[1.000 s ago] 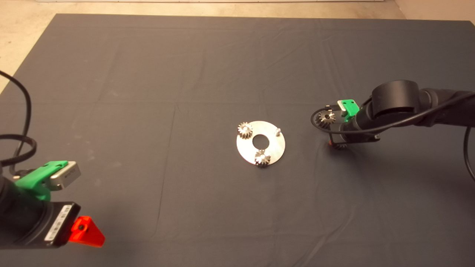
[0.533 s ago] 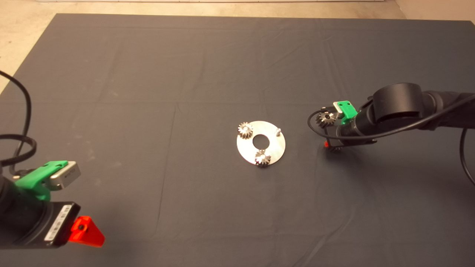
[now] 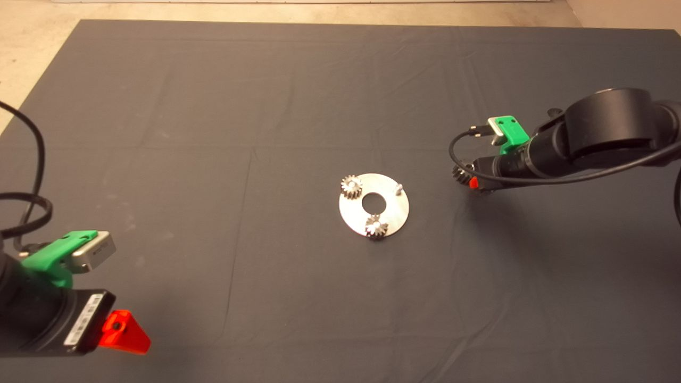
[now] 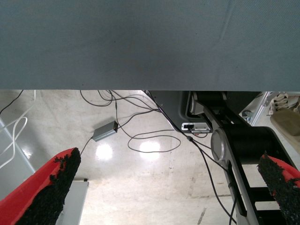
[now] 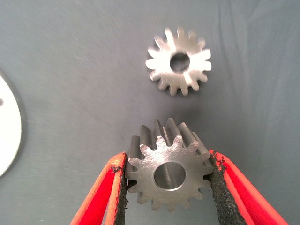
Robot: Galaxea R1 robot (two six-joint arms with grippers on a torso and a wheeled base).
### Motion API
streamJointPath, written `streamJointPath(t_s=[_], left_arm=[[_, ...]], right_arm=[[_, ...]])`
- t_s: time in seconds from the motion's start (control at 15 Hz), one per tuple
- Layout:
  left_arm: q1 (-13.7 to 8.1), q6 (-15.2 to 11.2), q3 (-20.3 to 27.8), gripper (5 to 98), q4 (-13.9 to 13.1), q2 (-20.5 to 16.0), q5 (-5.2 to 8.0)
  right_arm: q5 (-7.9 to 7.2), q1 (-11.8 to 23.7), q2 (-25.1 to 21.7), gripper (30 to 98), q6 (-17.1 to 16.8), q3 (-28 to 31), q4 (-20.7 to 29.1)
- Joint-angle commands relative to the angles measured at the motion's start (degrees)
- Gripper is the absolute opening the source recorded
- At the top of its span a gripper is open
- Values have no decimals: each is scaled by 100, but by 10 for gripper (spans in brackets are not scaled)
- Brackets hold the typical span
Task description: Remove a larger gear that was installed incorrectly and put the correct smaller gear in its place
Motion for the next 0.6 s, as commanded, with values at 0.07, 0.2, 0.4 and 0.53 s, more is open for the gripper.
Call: streamJointPath(t_s=[0.07,0.2,0.4,0.53], left_arm=[[-61,4,41,982,39,-18,763],[-61,-5,41,982,39,-10,763],[-61,-5,50,982,39,-10,763],[-61,-5,50,982,39,-10,763]], right_arm=[[-680,319,25,401,330,323,-97],[-680,346,148,400,339,324,-88],[-663,328,414,400,342,260,-97],[-636,302,644,399,339,36,-106]])
